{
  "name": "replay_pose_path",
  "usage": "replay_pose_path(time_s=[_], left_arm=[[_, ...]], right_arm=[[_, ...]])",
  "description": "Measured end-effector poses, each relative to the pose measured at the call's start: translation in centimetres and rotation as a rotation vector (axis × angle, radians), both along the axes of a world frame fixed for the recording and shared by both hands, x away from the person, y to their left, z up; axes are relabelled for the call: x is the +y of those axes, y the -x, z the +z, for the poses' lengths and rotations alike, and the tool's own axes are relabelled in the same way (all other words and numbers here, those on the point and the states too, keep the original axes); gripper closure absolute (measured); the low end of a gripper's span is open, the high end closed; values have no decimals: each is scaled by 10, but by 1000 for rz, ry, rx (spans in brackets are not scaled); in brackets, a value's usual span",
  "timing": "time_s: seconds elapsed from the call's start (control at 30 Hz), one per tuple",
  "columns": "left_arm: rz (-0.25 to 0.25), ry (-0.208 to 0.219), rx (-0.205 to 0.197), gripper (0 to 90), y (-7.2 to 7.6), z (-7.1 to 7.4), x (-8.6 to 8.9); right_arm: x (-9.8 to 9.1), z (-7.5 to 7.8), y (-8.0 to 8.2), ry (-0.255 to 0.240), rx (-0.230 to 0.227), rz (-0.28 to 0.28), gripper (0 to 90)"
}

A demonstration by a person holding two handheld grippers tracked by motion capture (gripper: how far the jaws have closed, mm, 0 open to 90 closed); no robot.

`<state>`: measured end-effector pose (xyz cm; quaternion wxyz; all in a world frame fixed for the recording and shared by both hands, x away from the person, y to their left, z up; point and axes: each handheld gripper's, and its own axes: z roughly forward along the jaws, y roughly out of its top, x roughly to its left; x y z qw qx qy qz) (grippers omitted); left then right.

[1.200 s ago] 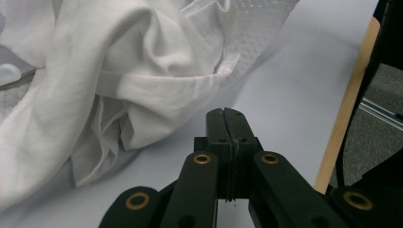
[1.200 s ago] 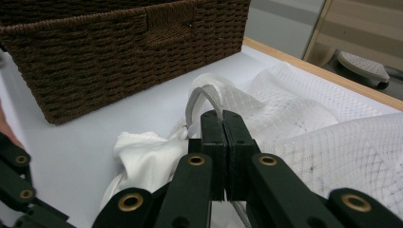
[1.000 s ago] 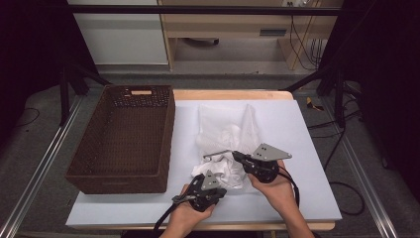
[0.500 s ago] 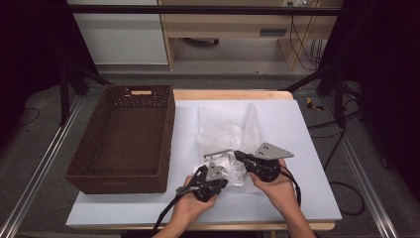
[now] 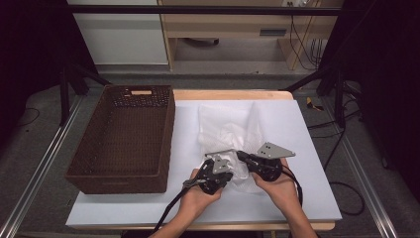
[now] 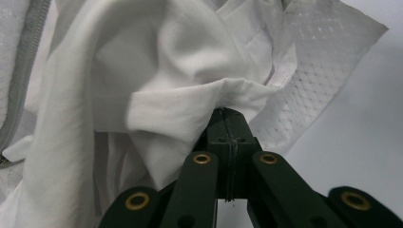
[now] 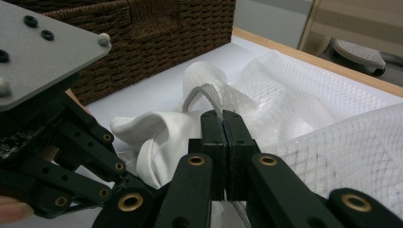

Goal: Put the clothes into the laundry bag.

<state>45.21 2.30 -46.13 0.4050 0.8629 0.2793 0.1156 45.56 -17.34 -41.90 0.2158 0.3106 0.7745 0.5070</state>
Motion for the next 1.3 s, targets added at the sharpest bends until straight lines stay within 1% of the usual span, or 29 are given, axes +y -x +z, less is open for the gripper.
replay_pose_path(time_s=[0.17, 0.2, 0.43, 0.53, 0.67, 0.9, 1.03, 1.1, 1.3], left_arm=[[3, 5, 0, 900, -3, -1, -2], [7, 13, 3, 900, -4, 0, -3], [12, 13, 2, 900, -8, 1, -5], [17, 25, 10, 900, -11, 0, -6], [18, 26, 12, 900, -12, 0, -6], [25, 44, 9, 900, -17, -1, -8], [29, 47, 8, 900, -19, 0, -9], [30, 45, 1, 900, -20, 0, -10], [36, 53, -1, 900, -23, -2, -12]], right_arm=[[-1, -1, -1, -1, 11, -6, 894], [-2, -1, -1, -3, 15, -8, 895], [-3, -2, -2, -6, 20, -14, 895], [-3, -2, -2, -8, 21, -10, 895], [-2, -2, -2, -11, 23, -6, 895], [-1, -3, -2, -5, 25, 5, 895], [0, -2, -2, -6, 25, 8, 895], [0, -3, -1, -5, 26, 10, 895], [0, -2, -1, 0, 22, 11, 895]])
